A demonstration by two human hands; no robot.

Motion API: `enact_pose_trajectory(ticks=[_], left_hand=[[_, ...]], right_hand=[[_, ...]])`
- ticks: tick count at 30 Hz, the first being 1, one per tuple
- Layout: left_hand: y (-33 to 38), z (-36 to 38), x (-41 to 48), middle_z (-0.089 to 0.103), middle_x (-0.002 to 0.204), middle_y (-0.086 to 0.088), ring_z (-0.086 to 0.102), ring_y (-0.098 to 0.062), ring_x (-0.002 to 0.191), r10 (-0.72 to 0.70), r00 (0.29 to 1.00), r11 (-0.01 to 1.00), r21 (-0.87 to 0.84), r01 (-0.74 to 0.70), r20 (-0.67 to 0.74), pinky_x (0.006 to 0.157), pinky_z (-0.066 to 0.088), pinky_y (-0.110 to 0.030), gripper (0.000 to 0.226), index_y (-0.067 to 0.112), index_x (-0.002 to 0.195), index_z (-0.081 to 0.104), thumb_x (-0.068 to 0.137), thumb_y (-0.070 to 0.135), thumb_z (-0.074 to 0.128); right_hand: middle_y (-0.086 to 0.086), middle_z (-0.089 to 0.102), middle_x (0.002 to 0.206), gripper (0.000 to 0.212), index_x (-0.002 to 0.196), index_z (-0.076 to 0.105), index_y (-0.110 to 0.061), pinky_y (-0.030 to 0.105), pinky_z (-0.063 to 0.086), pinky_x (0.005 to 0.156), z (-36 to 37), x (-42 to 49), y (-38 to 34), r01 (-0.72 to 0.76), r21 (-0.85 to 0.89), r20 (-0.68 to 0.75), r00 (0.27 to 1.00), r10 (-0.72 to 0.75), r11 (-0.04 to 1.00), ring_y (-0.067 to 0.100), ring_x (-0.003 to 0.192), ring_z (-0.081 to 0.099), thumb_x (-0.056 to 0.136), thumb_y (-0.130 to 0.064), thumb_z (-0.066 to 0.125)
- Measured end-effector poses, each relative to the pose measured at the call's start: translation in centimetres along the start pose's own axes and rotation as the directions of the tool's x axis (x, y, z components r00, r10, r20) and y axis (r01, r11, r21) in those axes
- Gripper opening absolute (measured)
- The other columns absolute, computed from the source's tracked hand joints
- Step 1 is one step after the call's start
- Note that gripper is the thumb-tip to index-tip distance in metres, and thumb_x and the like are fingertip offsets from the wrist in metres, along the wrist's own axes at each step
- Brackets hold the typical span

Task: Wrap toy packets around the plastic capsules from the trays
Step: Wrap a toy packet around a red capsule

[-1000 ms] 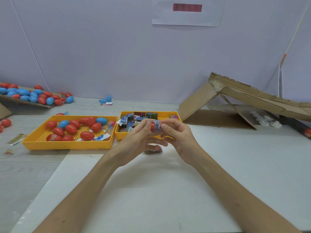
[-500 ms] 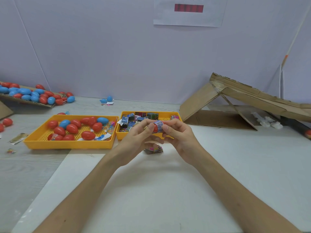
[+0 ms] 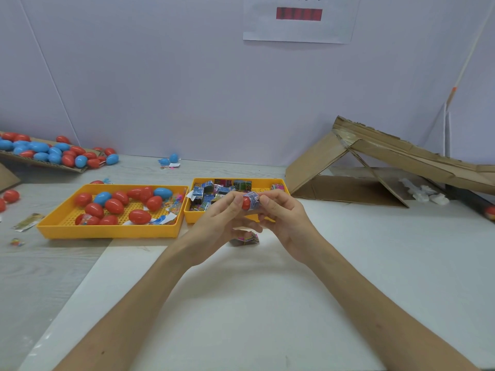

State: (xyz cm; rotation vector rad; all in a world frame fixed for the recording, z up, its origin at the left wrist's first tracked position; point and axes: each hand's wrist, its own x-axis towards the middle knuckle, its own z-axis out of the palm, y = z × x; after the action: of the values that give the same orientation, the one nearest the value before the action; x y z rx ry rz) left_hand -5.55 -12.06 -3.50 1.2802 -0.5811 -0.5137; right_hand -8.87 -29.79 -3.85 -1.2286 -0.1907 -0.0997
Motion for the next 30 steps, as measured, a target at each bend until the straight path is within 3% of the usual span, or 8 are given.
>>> enact_pose_trajectory(ticks=[8, 23, 30], left_hand=[[0.1, -0.08, -0.04, 0.067, 0.123, -0.018, 0.07, -0.026, 0.094, -0.005, 1.0, 1.0, 0.017, 0.004, 0.025, 0.081, 0.056, -0.034, 0.055, 0.007, 0.137, 0.049, 0.096, 0.045, 0.046], [0.09, -0.14, -0.02, 0.067, 0.128, -0.014, 0.068, -0.025, 0.096, -0.017, 0.999, 1.0, 0.025, 0.016, 0.048, 0.085, 0.054, -0.037, 0.059, 0.005, 0.138, 0.047, 0.096, 0.046, 0.045], [0.05, -0.04, 0.03, 0.069, 0.126, -0.013, 0.069, -0.025, 0.094, -0.012, 1.0, 1.0, 0.025, 0.011, 0.029, 0.085, 0.054, -0.037, 0.057, 0.01, 0.137, 0.05, 0.095, 0.047, 0.045]], right_hand=[[0.003, 0.069, 0.083, 0.03, 0.105, 0.071, -0.004, 0.027, 0.054, 0.067, -0.04, -0.08, 0.01, 0.013, -0.052, -0.006, 1.0, -0.013, 0.999, 0.014, 0.067, 0.059, 0.079, -0.019, 0.074], [0.0, 0.069, 0.079, 0.007, 0.078, 0.08, -0.02, 0.026, 0.054, 0.065, 0.14, -0.14, -0.22, 0.021, -0.029, -0.017, 1.0, -0.021, 0.999, 0.013, 0.062, 0.059, 0.073, -0.018, 0.076], [0.001, 0.07, 0.082, 0.022, 0.098, 0.074, -0.012, 0.025, 0.053, 0.066, 0.17, -0.14, -0.1, 0.019, -0.042, -0.01, 1.0, -0.02, 0.999, 0.013, 0.064, 0.058, 0.078, -0.02, 0.074]])
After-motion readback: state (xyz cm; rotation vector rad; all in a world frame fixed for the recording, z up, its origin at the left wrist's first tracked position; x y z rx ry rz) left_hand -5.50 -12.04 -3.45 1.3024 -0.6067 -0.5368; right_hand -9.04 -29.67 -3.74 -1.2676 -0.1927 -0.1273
